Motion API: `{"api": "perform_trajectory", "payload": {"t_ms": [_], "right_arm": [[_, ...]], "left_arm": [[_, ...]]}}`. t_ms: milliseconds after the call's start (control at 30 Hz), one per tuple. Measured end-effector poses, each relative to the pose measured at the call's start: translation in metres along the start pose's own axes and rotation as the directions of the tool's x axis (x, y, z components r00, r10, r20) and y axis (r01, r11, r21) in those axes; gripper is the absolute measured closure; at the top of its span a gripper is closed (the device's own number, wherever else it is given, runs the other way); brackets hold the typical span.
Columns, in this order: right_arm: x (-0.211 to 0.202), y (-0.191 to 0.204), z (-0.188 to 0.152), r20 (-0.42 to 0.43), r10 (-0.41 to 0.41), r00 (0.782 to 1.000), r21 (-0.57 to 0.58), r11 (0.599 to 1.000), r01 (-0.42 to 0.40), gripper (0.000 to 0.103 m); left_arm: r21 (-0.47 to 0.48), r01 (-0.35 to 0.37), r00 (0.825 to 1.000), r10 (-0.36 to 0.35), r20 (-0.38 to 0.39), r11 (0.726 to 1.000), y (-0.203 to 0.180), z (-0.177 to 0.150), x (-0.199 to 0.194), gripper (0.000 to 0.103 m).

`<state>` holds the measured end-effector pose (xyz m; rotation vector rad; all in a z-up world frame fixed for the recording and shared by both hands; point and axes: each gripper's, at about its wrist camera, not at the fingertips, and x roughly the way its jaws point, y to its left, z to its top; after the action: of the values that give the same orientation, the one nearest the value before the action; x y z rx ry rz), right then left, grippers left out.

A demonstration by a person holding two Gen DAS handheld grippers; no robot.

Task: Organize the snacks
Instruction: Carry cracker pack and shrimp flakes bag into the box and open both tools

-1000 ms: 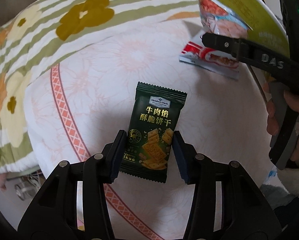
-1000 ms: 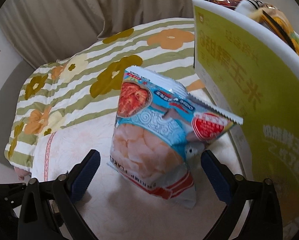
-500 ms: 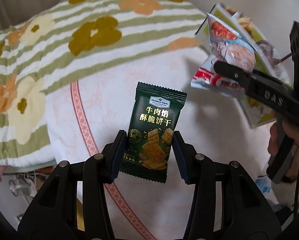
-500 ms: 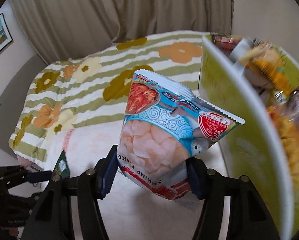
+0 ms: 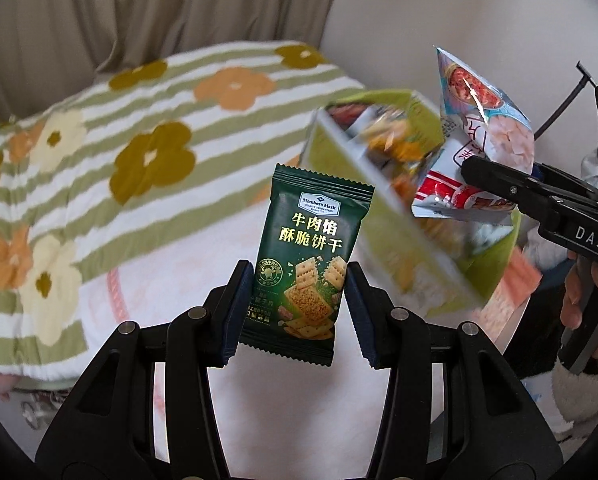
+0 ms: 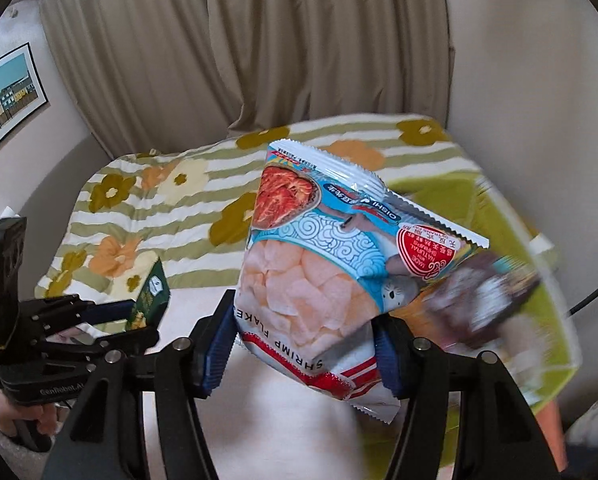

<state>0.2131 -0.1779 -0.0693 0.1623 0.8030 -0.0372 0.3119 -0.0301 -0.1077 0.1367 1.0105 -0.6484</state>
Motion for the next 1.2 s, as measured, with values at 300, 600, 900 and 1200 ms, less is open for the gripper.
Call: {"api": "perform_trajectory", "payload": {"t_ms": [300,600,900,1200], "right_arm": [[-0.016,-0.110,0.032,0.027,0.010,1.000,-0.088,0.996,-0.008,0.046],[0.006,-0.178,0.050,-0.029,0.076,0.997,-0.111,0.991,-0.079,0.046],[0.024,-0.202,0.051,-0.081,0.128,0.988,-0.093,0.986,-0.136,0.046],[0.040,-0.200,0.058,-0.128,0.192,0.973,-0.082,0.976,-0.203,0.046]], "left_arm": [[-0.112,-0.013,0.998,0.019,0.054,0.994,-0.095,0.047,0.042,0.060],[-0.193,-0.041,0.999,0.042,0.002,0.980,-0.156,0.076,0.098,0.060],[-0.244,-0.147,0.988,0.129,-0.089,0.959,-0.163,0.076,0.133,0.005],[-0.253,-0.248,0.969,0.244,-0.045,0.935,-0.159,0.066,0.107,0.005]]}}
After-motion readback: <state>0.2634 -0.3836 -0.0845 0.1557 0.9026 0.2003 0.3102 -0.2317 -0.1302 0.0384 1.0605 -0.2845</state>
